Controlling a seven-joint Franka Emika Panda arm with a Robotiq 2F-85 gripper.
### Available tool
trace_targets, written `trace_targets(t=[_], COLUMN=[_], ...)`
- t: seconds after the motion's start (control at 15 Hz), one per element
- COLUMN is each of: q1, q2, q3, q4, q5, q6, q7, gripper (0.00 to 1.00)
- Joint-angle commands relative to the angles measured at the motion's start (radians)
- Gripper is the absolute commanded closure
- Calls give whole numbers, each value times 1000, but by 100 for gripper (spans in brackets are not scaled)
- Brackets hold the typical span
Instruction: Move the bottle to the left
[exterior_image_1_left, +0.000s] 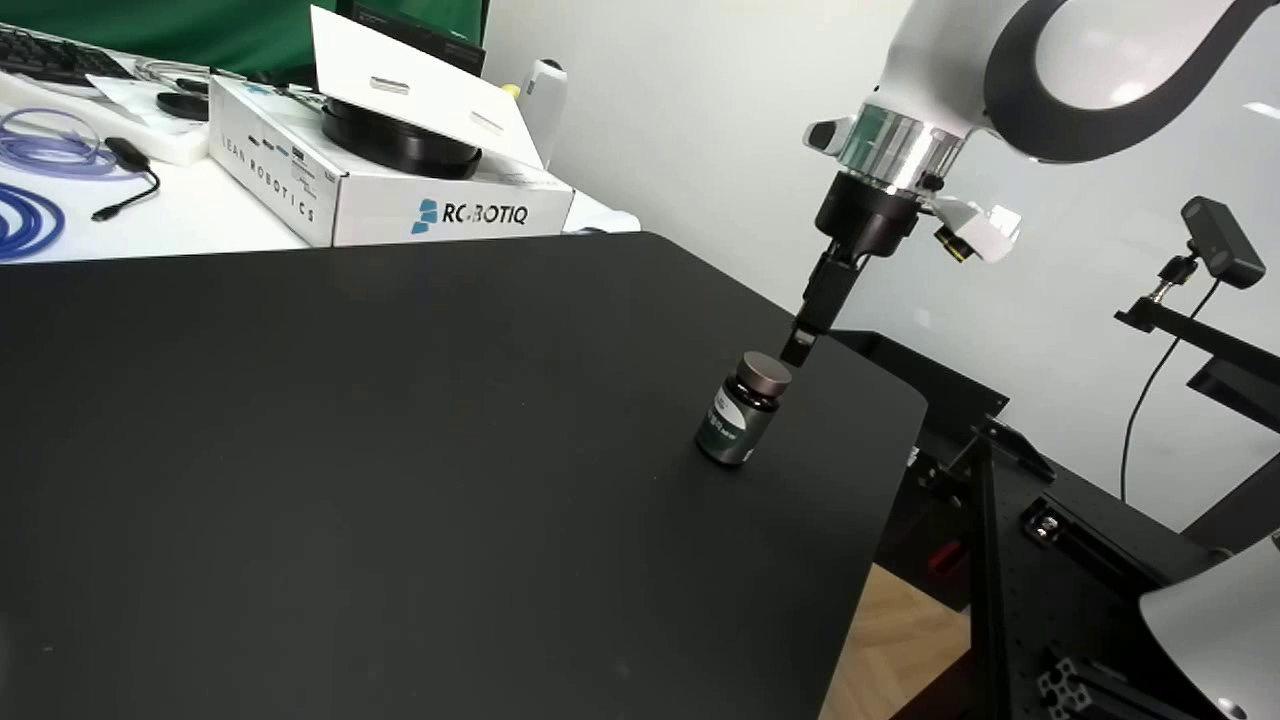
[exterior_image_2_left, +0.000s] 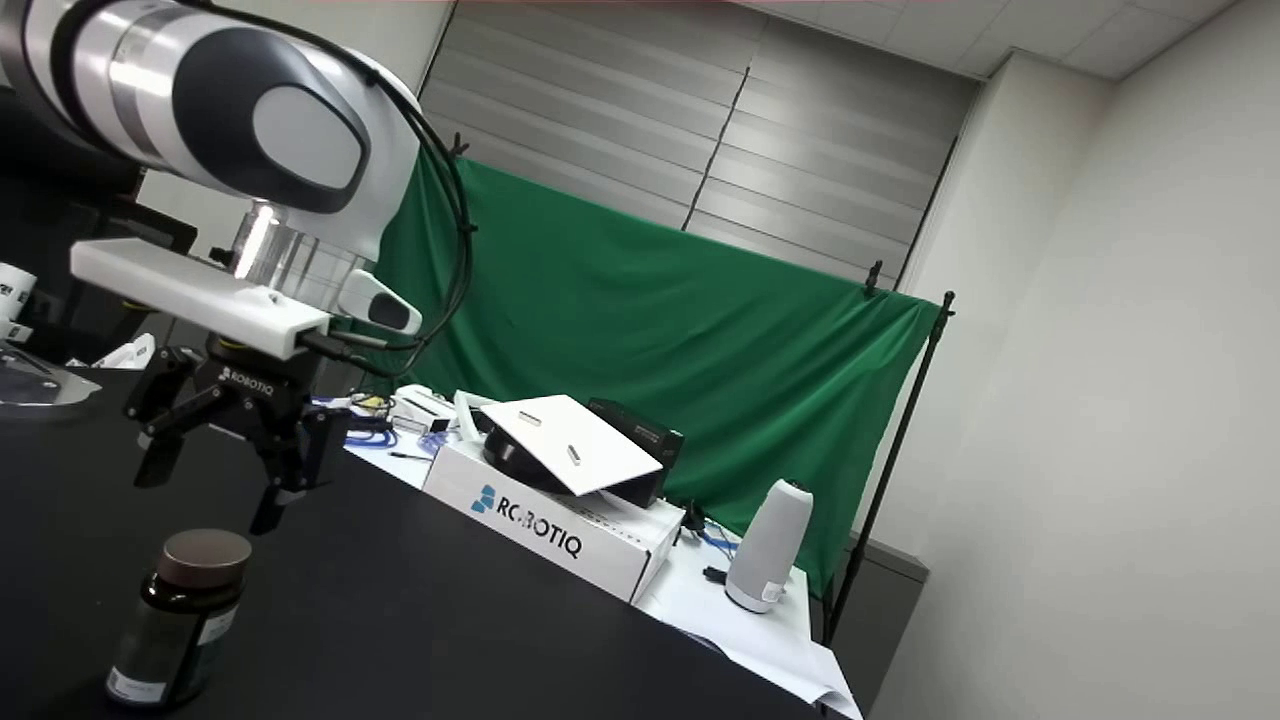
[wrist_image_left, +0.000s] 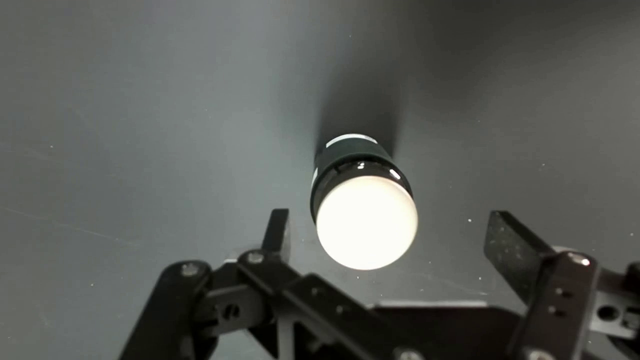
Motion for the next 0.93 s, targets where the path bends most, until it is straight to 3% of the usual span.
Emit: trace_targets(t=[0.0,0.87], q1=[-14,-18], q2=[54,136], q3=[3,3], q4=[5,14], q5=[-15,-25], q6=[66,175], q7=[3,9], gripper=[0,0])
